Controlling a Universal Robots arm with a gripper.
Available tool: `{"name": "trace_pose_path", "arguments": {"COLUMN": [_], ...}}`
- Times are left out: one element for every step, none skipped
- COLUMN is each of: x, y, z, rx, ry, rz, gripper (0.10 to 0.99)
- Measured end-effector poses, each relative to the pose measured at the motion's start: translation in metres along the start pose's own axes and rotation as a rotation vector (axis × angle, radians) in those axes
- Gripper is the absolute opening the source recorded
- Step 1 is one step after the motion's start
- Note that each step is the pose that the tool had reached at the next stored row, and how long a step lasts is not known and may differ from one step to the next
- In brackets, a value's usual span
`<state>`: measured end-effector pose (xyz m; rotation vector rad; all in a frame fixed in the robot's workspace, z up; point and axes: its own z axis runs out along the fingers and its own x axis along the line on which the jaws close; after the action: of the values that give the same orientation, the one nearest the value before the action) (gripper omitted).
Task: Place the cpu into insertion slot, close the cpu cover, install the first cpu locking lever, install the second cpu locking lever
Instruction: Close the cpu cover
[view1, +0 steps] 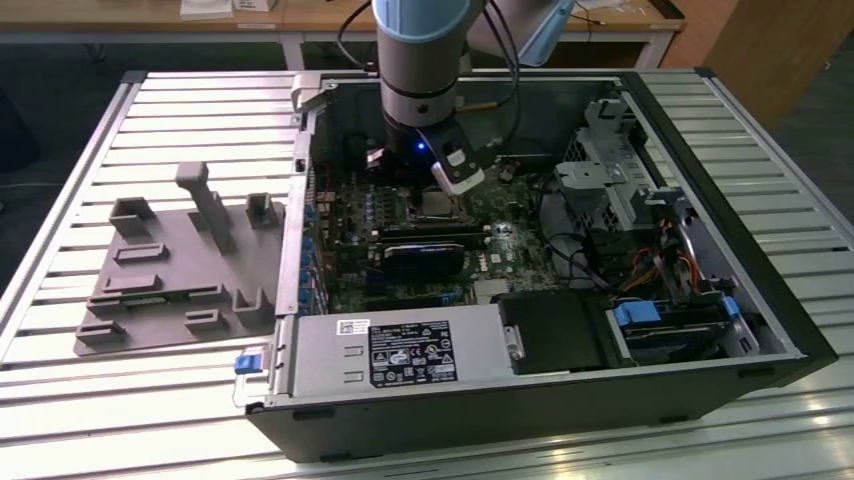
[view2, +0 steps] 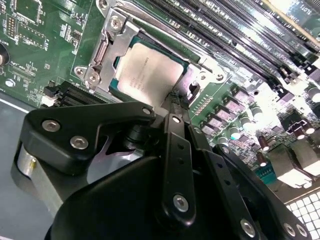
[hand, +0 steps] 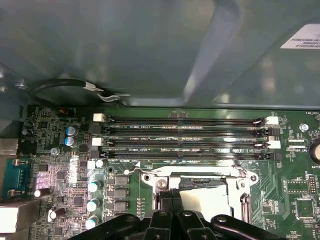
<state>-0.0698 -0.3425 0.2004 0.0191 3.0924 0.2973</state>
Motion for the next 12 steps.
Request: {"name": "trace_pose_path", "arguments": {"x": [0.0002, 0.0004, 0.0004, 0.0004, 0.0005, 0.0005, 0.0005, 0.0005, 0.0005, 0.0005, 0.0004, 0.0003], "y": [-0.0003, -0.0007, -0.001, -0.0015, -0.0019, -0.0024, -0.0027, -0.003, -0.003, -0.003, -0.003, -0.003], "z": [0.0001, 0.0002, 0.0004, 0.0007, 0.0009, 0.0011, 0.0013, 0.0015, 0.0016, 0.0017, 0.0018, 0.0018], "rx": [0.0, 0.0, 0.0, 0.0, 0.0, 0.0, 0.0, 0.0, 0.0, 0.0, 0.0, 0.0], "ry": [0.0, 0.0, 0.0, 0.0, 0.0, 0.0, -0.0002, -0.0004, -0.0005, -0.0006, -0.0006, -0.0005], "rz": [0.0, 0.0, 0.0, 0.0, 0.0, 0.0, 0.0, 0.0, 0.0, 0.0, 0.0, 0.0], "gripper": [0.102, 0.102, 0.102, 0.102, 0.102, 0.102, 0.102, 0.102, 0.102, 0.102, 0.102, 0.102]}}
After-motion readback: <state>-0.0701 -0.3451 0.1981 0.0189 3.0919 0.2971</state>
